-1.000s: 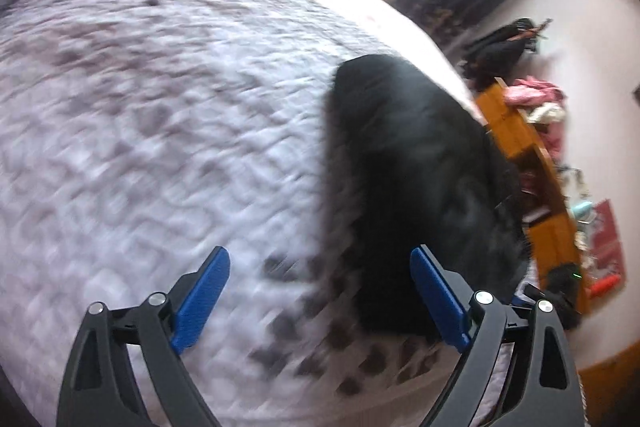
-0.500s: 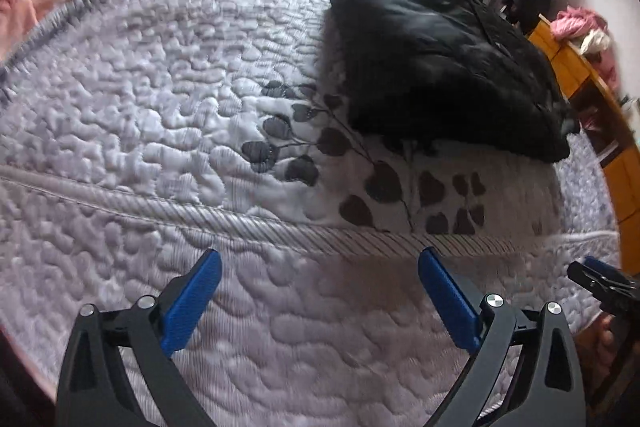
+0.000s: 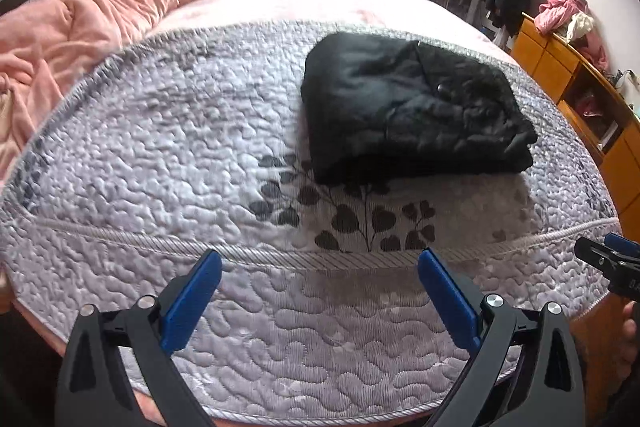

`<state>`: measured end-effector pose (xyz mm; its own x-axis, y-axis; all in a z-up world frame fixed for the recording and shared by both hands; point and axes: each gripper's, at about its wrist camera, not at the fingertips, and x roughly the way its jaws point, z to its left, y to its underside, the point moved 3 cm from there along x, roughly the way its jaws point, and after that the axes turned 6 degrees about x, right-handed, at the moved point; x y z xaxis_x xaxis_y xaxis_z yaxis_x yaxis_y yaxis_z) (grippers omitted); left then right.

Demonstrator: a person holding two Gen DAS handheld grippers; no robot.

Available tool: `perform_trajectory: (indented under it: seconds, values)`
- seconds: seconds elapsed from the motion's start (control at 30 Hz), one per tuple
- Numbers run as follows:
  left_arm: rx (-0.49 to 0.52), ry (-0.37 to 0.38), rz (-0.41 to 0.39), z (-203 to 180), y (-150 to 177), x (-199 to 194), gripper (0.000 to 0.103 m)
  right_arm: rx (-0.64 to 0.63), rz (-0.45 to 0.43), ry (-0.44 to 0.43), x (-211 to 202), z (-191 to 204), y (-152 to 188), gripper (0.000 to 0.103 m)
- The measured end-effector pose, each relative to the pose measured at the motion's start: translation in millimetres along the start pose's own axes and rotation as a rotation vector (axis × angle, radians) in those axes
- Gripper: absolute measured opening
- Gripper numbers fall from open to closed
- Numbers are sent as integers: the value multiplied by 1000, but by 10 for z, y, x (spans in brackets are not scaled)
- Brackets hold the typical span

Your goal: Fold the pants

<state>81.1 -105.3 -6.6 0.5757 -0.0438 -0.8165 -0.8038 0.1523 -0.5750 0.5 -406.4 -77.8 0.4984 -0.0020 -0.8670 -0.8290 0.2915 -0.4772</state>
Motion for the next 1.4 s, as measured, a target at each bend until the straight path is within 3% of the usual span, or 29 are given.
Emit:
perform_trajectory:
  seconds: [0.47, 1.4]
  values:
    - [23, -1, -32, -89, -44, -373, 99, -12, -8, -28, -319, 158, 35, 100]
    - [47, 0, -40, -230, -77, -416, 99, -26, -9, -22, -335, 278, 18, 100]
